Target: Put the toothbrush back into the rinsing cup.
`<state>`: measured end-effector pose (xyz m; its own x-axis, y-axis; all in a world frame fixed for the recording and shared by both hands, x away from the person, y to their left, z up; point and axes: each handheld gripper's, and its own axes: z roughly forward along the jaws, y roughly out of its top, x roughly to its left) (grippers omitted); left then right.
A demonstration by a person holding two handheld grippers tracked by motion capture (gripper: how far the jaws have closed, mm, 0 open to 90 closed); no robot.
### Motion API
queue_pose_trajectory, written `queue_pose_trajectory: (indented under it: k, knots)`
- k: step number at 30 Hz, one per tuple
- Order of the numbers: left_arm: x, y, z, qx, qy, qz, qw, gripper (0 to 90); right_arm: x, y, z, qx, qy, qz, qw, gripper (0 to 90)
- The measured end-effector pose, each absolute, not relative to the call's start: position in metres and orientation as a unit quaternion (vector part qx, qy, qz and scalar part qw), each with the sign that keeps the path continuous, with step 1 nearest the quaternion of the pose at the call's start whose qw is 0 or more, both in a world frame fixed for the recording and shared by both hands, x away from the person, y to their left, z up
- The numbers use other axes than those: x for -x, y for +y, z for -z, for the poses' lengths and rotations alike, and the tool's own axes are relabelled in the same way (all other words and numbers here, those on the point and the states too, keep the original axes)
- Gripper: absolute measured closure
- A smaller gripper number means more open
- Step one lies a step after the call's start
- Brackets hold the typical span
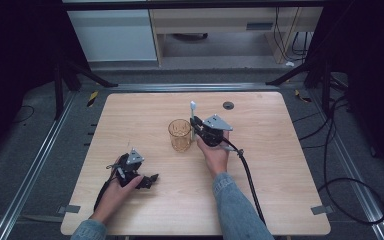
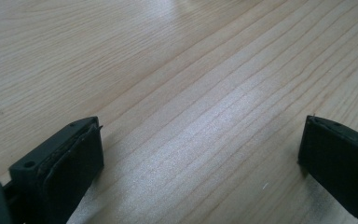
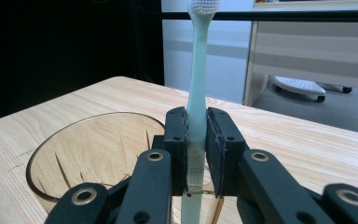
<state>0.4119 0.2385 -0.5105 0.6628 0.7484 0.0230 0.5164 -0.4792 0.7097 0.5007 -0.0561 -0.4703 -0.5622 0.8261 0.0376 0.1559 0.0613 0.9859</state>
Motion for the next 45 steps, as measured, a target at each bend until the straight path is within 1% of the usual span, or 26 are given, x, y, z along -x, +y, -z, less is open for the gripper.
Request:
queue_pose_trajectory:
  k: [27, 45]
  knots:
    - [-0.4119, 0.2382, 0.5107, -0.842, 0.376, -0.168, 0.348, 0.0, -0.5014, -0.0563, 0.4707, -0.371, 0.673, -0.574, 0.285, 78.3]
    - [-0.4119, 0.2385, 0.5105, -0.844, 0.375, -0.168, 0.346, 0.0, -0.5006, -0.059, 0.4674, -0.373, 0.679, -0.566, 0.284, 75.5]
